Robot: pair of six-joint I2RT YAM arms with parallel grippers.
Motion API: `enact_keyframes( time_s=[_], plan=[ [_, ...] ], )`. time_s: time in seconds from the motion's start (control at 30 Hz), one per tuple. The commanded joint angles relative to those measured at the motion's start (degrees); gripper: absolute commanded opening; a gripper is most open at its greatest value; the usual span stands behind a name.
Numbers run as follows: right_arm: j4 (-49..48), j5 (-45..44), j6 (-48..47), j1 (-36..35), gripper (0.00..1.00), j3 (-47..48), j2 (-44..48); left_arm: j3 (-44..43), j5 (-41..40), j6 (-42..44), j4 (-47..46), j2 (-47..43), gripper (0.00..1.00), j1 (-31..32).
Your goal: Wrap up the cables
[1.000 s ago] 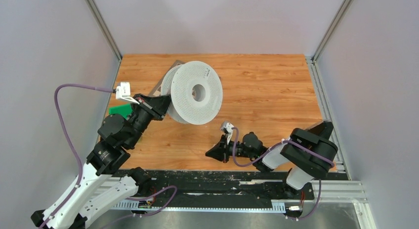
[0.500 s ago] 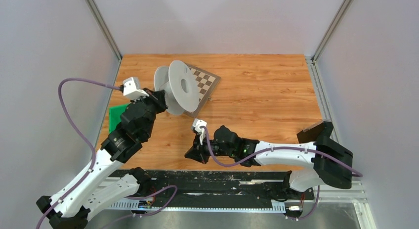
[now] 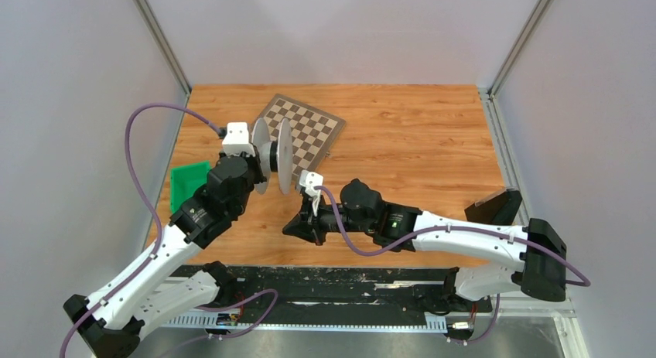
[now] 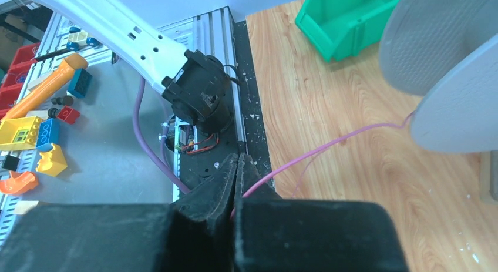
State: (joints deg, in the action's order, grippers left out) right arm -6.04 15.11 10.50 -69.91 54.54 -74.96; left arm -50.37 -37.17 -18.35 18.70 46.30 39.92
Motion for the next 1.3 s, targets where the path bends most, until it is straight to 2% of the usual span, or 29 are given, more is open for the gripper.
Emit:
enact_keyframes(
  time_s=[0.0,0.23,0.37,0.57,0.83,1.07,1.27],
  plan=[
    [1.1,1.3,-3.0,1.0,0.00,4.0,1.0,0.9,4.8,7.4,-3.1,-2.0,0.00,-0.2],
    [8.7,4.4,-7.7,4.2,0.00,11.1,0.5,1.4,12.4,15.4,-0.3,-3.5,0.00,-0.1],
    [11.7,7.7,-9.0,7.3,0.00,12.8,1.1,3.0,20.2,23.5,-0.6,-7.4,0.00,0.0],
    [14.0,12.6,-9.2,13.1,0.00,12.8,2.7,4.7,32.4,36.3,1.7,-12.4,0.00,0.0],
    [14.4,15.2,-10.2,17.3,0.00,10.5,5.7,2.7,43.7,43.9,9.6,-13.9,0.00,0.0],
    [14.5,13.4,-12.4,19.5,0.00,5.4,8.7,1.1,43.8,42.8,10.1,-14.8,0.00,-0.1],
    [14.4,11.5,-11.8,23.1,0.00,0.6,12.9,-3.7,43.8,31.7,10.8,-14.8,0.00,-0.1]
  ],
)
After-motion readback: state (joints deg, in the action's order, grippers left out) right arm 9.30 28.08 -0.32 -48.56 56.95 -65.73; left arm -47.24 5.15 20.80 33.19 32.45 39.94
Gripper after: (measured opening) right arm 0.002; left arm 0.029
